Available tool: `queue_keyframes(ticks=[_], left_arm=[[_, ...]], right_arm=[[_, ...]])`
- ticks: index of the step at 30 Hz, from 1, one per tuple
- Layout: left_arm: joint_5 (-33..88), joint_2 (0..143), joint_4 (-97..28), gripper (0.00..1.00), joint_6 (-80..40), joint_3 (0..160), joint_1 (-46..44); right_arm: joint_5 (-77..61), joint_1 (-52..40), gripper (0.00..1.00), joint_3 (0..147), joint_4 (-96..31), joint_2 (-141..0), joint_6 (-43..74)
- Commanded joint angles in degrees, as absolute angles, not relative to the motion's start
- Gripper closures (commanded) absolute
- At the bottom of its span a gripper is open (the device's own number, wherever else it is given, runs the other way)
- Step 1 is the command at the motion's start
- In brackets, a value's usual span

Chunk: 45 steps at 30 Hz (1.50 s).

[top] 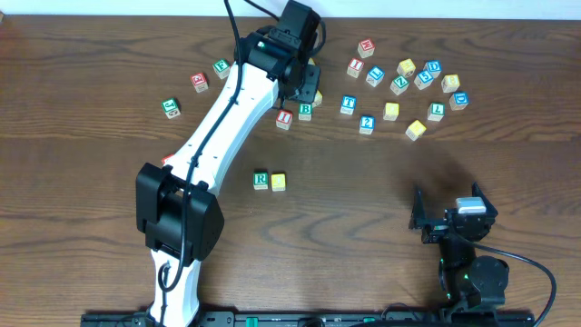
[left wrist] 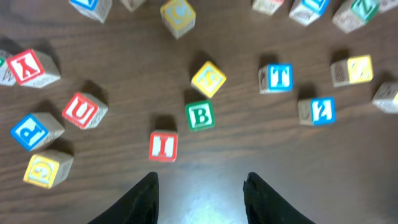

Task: Spell out ROBOT
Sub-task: 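Move the left gripper up to the green B block in the cluster, then lower the left gripper around the green B block and close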

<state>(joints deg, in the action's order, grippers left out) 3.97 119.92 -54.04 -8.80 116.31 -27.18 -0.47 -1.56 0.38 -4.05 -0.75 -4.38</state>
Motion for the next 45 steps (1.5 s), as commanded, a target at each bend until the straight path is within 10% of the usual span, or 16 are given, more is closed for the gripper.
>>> queue_keyframes(ticks=[1, 45], left_arm=[[3.9, 120.9, -53.0, 0.56, -10.9, 117.8, -27.6], [-5.2, 134.1, -49.8, 0.57, -17.9, 117.7, -30.8]], right_arm=[[-0.8, -1.2, 0.01, 0.3, -4.3, -0.8, -3.7], [-0.8, -1.2, 0.01, 0.3, -4.3, -0.8, -3.7]])
